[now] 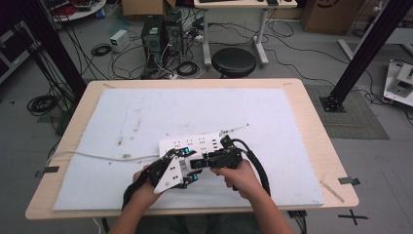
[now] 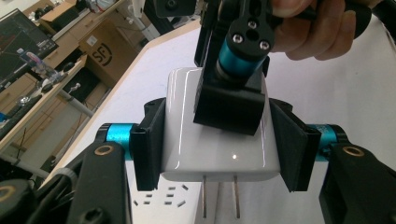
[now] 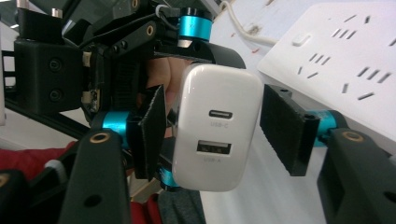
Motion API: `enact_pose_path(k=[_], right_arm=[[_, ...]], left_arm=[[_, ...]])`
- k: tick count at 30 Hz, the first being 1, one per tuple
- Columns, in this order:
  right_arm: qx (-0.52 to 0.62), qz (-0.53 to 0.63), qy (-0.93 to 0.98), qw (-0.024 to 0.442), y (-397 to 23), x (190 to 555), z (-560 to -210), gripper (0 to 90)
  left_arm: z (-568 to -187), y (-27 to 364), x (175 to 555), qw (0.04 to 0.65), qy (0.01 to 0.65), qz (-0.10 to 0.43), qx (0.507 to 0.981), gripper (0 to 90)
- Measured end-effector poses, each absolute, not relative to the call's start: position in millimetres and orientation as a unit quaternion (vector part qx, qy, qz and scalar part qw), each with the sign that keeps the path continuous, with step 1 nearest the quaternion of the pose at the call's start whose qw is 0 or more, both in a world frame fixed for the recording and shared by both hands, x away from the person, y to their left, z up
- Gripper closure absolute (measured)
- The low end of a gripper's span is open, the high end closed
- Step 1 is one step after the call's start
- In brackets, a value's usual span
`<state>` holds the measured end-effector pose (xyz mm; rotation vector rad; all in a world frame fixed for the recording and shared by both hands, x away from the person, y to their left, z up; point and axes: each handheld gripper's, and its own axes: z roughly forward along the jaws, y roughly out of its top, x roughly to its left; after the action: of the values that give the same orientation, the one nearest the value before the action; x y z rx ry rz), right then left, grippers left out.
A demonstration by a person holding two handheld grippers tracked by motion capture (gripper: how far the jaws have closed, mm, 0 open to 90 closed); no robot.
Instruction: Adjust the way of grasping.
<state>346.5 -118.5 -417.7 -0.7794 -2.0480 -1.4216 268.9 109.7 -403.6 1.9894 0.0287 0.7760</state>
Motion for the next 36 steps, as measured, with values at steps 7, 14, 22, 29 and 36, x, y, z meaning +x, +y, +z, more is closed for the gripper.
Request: enact_pose_path(k=[7,14,22,29,36], right_arm=[[-0.283,-0.543,-0.740,0.279,-117,346,-422,59.2],[-0.286,-0.541,-0.738,0.284,-118,347,-423,62.2],[-0.296,-0.552,-0.734,0.262,-131,350,-417,62.9],[-0.303,-0.550,-0.742,0.234,-142,349,-411,62.9],[-0.312,-0.559,-0.744,0.194,-153,348,-402,62.9]], left_arm=[[-403,109,270,0.481,0.012,0.321,0.816,42.5],[-402,107,271,0.472,0.003,0.328,0.818,42.1],[-388,108,270,0.489,0.024,0.328,0.808,20.5],[-374,115,273,0.507,0.044,0.316,0.801,17.3],[-363,119,283,0.506,0.068,0.300,0.806,16.6]])
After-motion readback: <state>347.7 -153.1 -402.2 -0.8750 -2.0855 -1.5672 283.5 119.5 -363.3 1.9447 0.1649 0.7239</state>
